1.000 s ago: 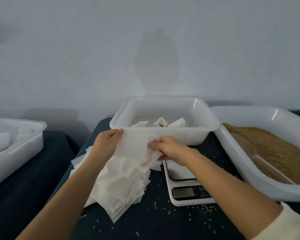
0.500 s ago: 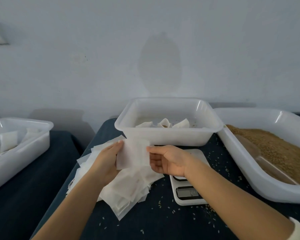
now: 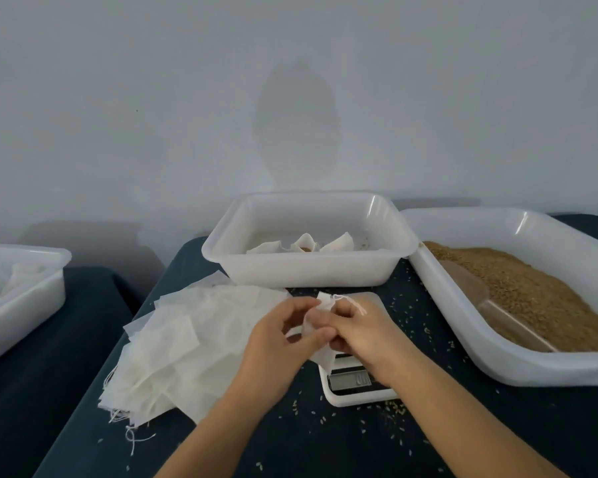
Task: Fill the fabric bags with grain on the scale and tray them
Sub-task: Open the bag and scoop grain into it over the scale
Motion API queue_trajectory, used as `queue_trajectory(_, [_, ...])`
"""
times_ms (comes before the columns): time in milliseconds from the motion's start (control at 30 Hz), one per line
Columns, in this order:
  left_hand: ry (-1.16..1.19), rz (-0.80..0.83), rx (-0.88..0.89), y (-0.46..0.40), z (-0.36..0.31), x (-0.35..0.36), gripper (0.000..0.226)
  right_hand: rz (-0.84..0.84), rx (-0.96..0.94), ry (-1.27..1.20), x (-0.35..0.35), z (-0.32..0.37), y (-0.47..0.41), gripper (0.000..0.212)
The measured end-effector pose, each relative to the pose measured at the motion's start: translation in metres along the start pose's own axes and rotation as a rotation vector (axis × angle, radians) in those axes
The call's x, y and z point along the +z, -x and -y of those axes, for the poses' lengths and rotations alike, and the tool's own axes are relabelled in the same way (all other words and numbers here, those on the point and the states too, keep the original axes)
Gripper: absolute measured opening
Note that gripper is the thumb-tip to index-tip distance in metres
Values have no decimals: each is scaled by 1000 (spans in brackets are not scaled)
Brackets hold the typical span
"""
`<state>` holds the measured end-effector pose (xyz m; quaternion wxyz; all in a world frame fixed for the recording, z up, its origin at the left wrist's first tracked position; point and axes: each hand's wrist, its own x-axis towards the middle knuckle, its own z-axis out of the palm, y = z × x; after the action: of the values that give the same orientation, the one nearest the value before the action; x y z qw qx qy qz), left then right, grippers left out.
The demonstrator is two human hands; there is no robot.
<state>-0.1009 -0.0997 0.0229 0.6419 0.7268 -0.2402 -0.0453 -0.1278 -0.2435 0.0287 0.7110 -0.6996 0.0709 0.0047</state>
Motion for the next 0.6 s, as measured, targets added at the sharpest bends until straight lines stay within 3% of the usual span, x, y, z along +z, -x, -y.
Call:
queue_trajectory(133, [42, 21, -64, -2, 4, 11, 17, -97, 26, 179, -18, -13, 17, 15])
queue_trajectory(233, [-119, 66, -48, -1, 4, 26, 13, -180, -1, 293, -25, -23, 26, 18])
queue_trajectory(400, [-254, 60, -17, -3, 7, 38, 28, -238, 7, 380, -34, -28, 30, 18])
queue_trajectory(600, [-637, 262, 348, -7, 6, 33, 24, -284, -63, 298, -38, -23, 28, 14])
